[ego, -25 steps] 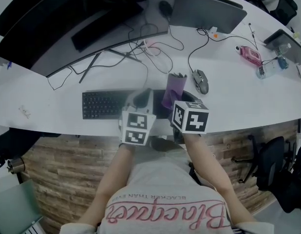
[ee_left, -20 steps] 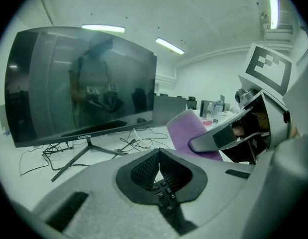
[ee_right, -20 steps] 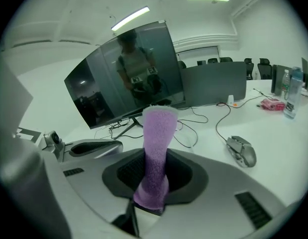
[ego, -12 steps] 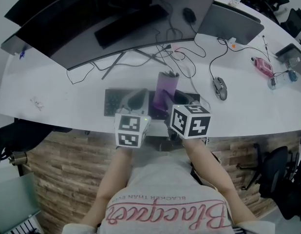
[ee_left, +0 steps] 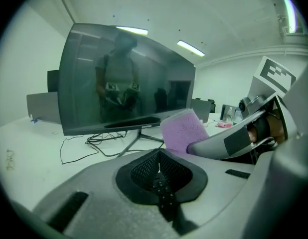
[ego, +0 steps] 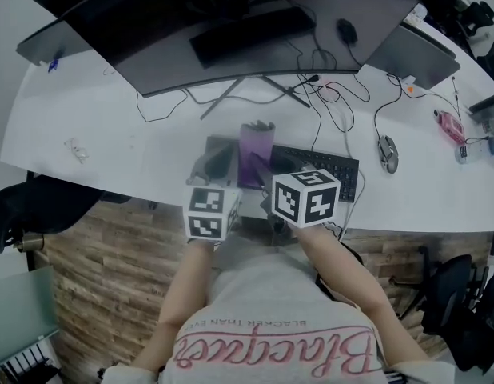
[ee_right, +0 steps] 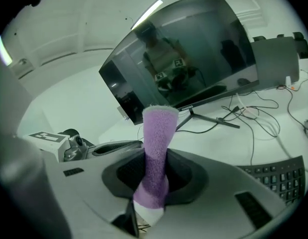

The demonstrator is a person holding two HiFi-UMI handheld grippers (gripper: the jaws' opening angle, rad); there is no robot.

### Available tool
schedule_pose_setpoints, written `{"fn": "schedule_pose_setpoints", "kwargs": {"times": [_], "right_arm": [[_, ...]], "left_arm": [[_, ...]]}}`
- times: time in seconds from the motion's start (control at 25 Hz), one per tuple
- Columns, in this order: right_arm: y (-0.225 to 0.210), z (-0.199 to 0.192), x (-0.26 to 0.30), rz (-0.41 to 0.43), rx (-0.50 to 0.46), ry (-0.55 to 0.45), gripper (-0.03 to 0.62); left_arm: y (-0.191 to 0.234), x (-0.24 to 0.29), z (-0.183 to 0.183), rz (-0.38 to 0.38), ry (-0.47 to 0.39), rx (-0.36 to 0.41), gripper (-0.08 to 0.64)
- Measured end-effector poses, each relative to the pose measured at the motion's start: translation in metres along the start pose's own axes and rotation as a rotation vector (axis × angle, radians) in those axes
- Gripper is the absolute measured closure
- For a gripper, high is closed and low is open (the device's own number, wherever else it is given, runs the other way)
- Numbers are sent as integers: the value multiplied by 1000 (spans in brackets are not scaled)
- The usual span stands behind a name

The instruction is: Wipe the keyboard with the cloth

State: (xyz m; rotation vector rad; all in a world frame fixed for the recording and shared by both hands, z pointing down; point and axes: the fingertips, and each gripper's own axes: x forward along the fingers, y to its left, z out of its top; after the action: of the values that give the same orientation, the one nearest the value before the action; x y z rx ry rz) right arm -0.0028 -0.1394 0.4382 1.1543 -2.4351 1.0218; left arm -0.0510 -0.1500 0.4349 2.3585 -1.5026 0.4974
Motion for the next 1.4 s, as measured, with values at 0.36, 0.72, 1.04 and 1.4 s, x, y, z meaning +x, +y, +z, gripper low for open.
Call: {"fn": "schedule_pose_setpoints", "kwargs": {"times": [0.36,0.72,1.04,1.4], "right_arm": [[34,-31,58,24,-10,120,502],[54,-66,100,27,11,209,502],[55,-88,122,-56,-87,278,502],[49,-99,130,-164,-257,334,502]], "left_arm": [[71,-17,-33,71,62,-48,555],[99,-16,-70,53,150,-64,555],[108,-16,-102,16,227,-73,555],[115,-13,-108,-11,237,-80,555]]}}
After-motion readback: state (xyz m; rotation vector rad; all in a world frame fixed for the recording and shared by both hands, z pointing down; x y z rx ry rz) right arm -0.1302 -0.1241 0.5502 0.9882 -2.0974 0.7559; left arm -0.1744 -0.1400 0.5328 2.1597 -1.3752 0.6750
